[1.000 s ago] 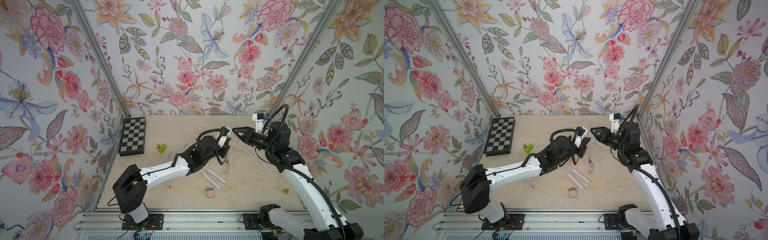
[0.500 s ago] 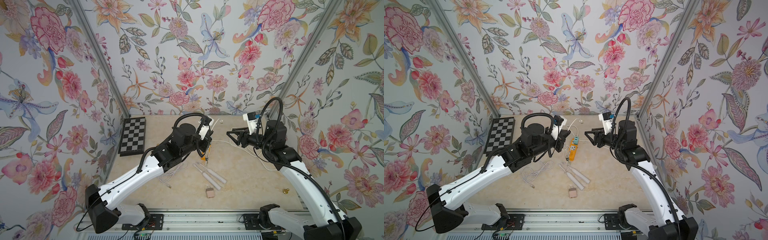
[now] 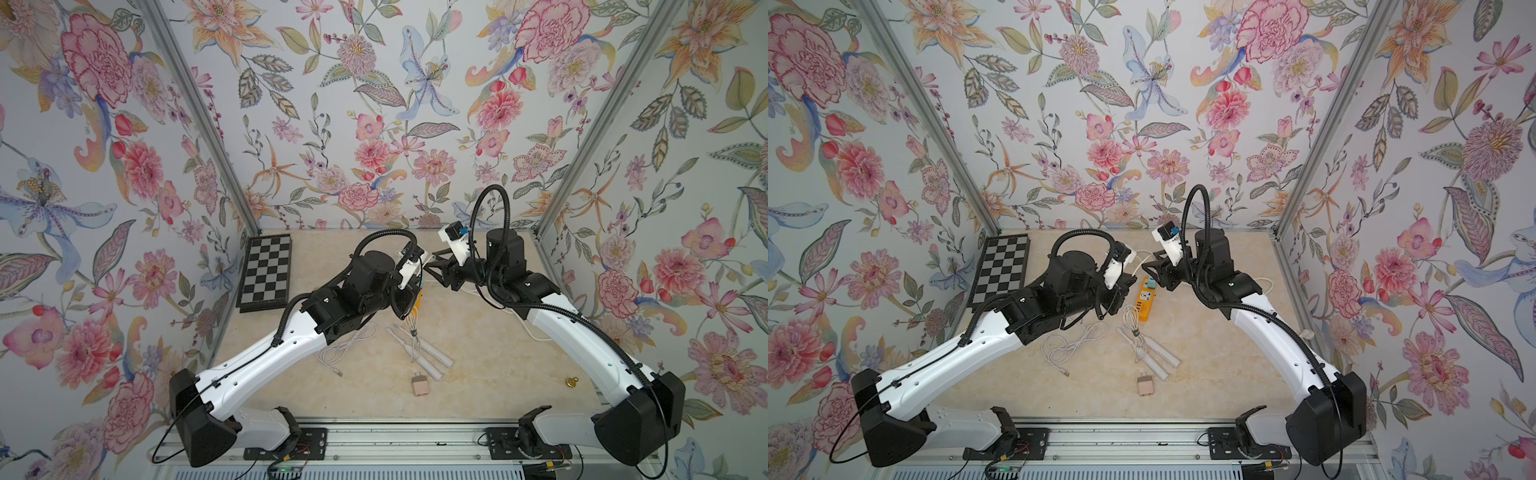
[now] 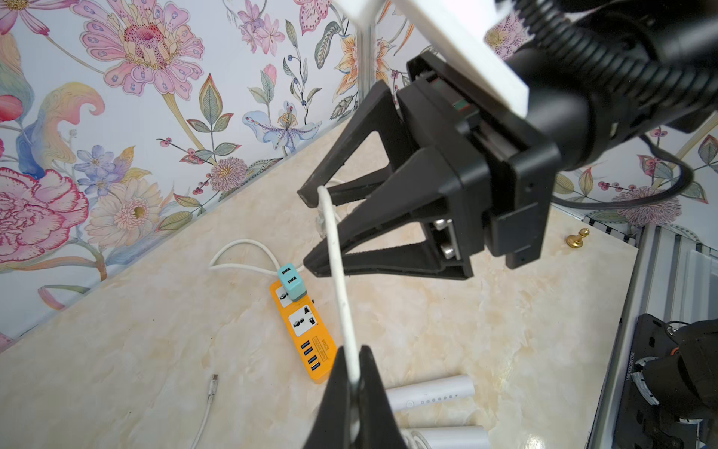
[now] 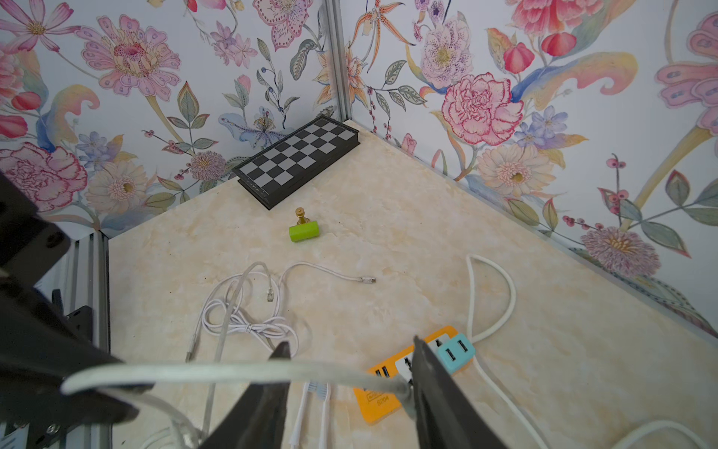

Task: Charge the electric toothbrush
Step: Pick up the charging cable from the center of the board.

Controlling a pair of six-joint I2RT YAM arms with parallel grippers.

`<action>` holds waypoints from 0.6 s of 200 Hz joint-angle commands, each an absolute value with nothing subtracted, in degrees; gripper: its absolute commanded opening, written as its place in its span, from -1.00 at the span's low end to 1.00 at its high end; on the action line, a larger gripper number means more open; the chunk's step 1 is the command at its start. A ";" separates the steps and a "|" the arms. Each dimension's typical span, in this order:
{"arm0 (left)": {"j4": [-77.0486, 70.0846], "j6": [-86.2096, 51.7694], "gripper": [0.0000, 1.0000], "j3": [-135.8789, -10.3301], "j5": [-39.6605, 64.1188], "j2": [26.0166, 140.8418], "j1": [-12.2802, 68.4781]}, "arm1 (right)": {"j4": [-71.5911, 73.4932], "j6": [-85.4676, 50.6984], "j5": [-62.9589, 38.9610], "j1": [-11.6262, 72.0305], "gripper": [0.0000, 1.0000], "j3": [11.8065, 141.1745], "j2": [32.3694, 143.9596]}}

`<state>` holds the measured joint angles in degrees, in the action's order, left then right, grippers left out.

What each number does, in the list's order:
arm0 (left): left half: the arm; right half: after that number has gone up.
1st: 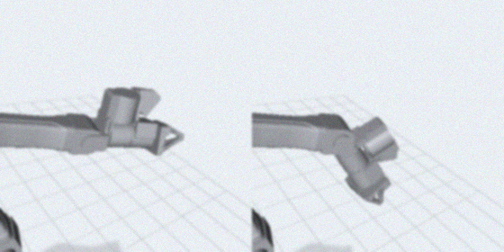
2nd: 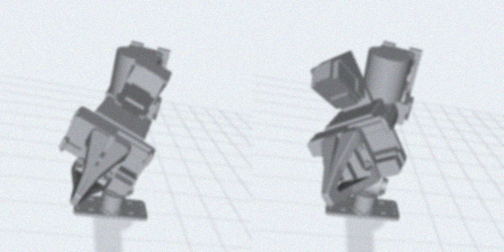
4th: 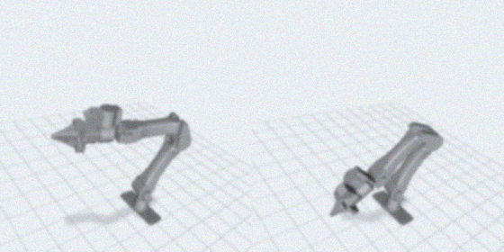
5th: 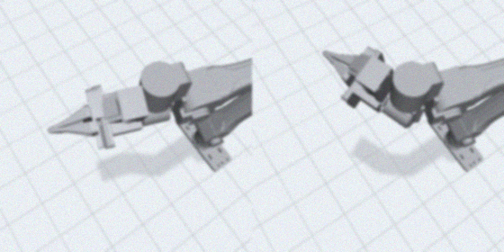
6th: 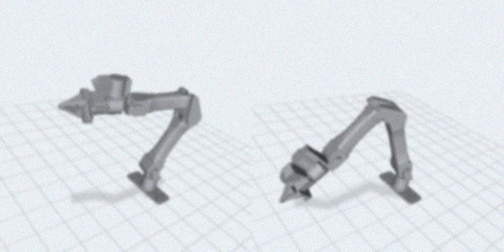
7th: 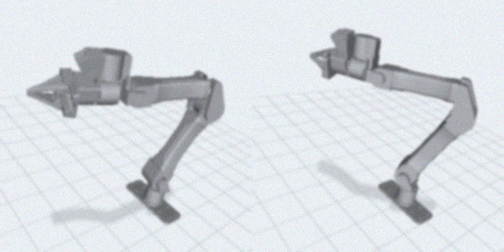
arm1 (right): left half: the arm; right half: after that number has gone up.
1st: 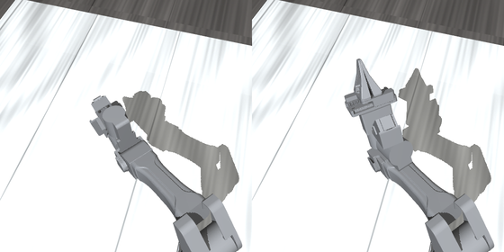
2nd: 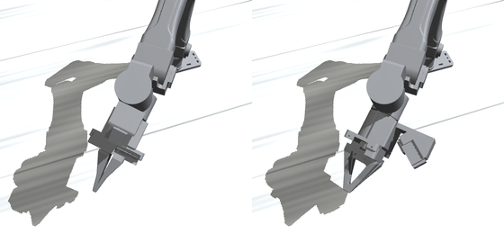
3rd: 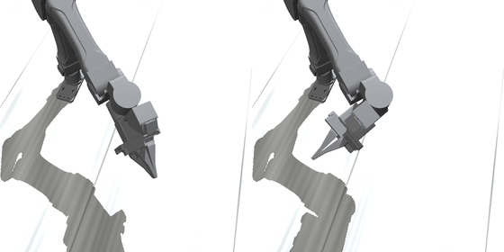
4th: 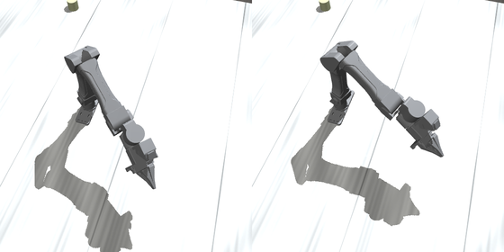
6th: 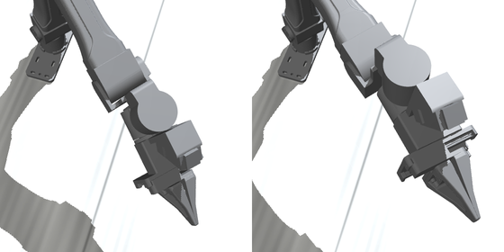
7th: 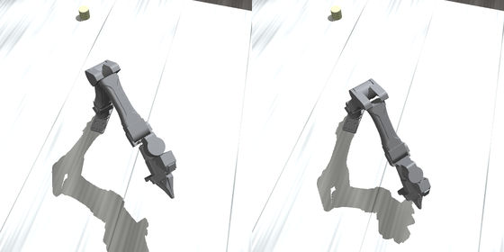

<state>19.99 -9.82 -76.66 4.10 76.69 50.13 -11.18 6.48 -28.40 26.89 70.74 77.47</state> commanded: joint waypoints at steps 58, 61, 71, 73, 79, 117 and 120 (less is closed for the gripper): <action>20.57 -8.92 -1.00 -77.96 -0.23 74.96 48.88 | -9.54 7.52 -32.32 27.01 -0.59 70.98 78.60; 20.57 -8.88 -1.00 -77.96 -0.40 74.97 48.87 | -9.55 7.42 -32.58 27.01 -0.61 70.82 78.50; 20.43 -9.04 -1.00 -77.87 -1.02 74.97 48.49 | -9.66 6.92 -33.33 27.04 -0.67 70.11 78.02; 20.42 -9.05 -1.00 -77.92 -1.18 75.04 48.40 | -9.62 6.83 -33.54 27.02 -0.69 70.00 77.93; 20.54 -9.05 -1.00 -77.87 -1.66 75.10 48.18 | -9.51 6.41 -33.98 26.99 -0.74 69.68 77.59; 21.18 -8.78 -1.00 -77.96 -6.23 75.50 47.47 | -9.52 3.34 -39.39 27.02 -1.00 68.93 76.83; 21.18 -8.67 -1.00 -77.93 -6.57 75.50 47.38 | -9.48 3.10 -39.85 27.05 -1.00 68.99 76.86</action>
